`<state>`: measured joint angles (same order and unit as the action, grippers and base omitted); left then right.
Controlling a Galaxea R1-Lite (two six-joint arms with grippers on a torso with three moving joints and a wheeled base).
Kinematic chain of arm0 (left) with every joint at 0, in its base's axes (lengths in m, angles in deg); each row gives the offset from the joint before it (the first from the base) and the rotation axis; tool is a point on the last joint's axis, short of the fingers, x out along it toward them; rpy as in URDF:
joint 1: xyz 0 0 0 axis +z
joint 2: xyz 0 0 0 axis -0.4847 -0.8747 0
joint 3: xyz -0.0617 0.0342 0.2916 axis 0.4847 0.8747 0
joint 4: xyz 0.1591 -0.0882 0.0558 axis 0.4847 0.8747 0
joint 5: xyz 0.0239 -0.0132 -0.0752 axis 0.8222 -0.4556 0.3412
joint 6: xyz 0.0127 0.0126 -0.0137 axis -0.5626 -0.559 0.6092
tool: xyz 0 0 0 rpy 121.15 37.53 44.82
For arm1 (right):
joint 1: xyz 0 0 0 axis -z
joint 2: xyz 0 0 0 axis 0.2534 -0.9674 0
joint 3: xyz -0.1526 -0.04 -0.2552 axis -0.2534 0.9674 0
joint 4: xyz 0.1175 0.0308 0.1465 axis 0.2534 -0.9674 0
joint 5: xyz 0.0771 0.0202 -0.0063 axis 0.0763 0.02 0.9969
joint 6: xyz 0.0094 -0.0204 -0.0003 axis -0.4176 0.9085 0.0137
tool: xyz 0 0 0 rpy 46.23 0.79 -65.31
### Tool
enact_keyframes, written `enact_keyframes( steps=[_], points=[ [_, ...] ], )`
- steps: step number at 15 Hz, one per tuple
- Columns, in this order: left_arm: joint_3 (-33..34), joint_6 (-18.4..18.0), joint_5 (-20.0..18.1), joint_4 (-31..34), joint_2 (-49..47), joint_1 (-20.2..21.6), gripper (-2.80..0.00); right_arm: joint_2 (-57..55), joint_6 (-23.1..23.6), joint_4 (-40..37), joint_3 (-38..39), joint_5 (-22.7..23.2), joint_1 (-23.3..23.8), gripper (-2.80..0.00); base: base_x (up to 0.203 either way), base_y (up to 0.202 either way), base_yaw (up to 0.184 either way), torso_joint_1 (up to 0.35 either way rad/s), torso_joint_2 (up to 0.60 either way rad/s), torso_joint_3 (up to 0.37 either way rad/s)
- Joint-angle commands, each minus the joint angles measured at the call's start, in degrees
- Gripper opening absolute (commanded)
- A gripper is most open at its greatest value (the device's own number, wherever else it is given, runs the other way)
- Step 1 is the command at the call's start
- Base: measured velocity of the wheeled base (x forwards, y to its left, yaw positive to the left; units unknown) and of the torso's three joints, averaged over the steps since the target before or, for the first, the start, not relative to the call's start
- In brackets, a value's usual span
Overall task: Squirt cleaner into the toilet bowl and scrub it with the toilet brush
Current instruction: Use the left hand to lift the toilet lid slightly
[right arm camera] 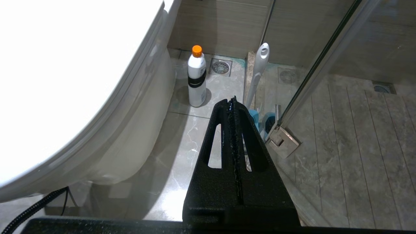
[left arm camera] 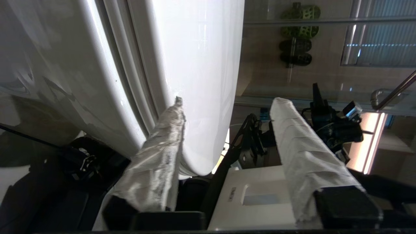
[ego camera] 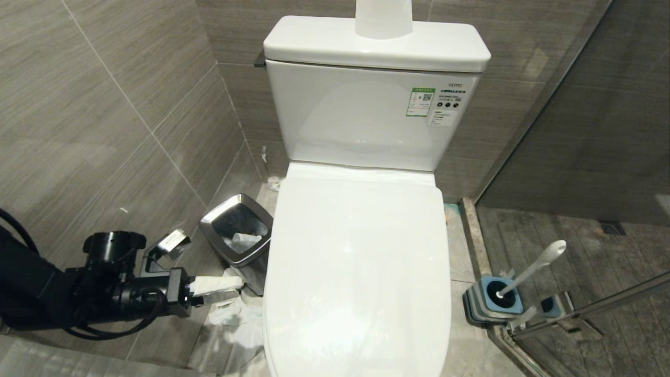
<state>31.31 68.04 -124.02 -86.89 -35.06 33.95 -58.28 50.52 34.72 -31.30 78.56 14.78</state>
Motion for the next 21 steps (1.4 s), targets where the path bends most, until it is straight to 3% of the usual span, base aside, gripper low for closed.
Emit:
enact_keyframes(
  steps=[1,7,21],
  points=[
    [0.8,-1.3,-0.5,-0.1,-0.6,0.0,0.00,0.0,0.0,0.0,1.5,0.0,0.0,-2.80,0.000,0.000,0.000,0.000,0.00,0.000],
    [0.8,-9.6,-0.5,-0.3,-4.0,0.0,0.00,0.0,0.0,0.0,1.4,0.0,0.0,-2.80,0.000,0.000,0.000,0.000,0.00,0.000],
    [3.6,-13.1,0.0,-0.7,-3.4,-5.6,0.00,0.0,0.0,0.0,1.4,0.0,0.0,-2.80,0.000,0.000,0.000,0.000,0.00,0.000]
  ],
)
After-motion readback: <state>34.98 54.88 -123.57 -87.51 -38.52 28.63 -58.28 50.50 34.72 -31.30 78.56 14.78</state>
